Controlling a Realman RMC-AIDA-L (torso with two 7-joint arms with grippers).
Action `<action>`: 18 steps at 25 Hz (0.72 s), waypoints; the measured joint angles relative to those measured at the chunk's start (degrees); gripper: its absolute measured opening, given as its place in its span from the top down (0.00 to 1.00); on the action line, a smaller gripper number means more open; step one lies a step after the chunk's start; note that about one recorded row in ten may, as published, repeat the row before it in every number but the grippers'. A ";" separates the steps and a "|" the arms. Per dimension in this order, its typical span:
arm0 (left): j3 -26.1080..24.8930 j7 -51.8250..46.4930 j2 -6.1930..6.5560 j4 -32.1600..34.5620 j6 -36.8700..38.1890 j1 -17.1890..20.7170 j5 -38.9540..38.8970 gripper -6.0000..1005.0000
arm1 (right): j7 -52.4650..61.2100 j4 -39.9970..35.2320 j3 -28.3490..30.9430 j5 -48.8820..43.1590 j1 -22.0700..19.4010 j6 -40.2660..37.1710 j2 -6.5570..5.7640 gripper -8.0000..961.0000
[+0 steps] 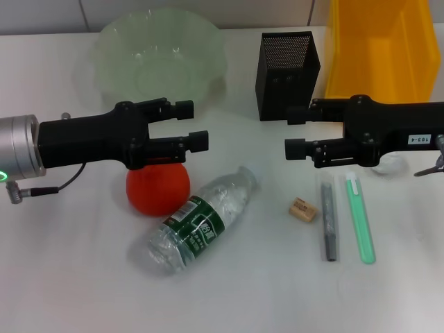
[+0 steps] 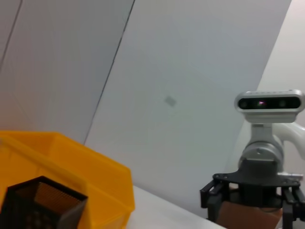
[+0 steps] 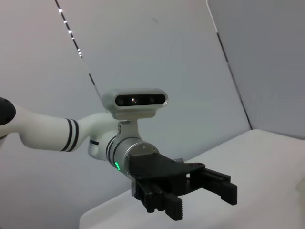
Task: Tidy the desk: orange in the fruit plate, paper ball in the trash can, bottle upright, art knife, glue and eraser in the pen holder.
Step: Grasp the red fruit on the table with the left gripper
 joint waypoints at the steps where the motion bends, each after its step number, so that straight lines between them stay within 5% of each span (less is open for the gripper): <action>1: 0.00 0.00 0.00 0.00 0.00 0.00 0.00 0.20 | 0.00 0.00 0.00 0.00 0.00 0.00 0.00 0.18; 7: 6.44 -7.69 -0.91 5.70 -12.38 2.29 0.48 0.20 | -3.46 2.27 6.89 0.81 -2.33 0.27 0.16 0.18; 18: 8.79 -7.48 -1.03 6.30 -15.43 5.67 0.44 0.20 | -3.81 3.44 9.44 1.97 -4.62 -0.10 -0.13 0.18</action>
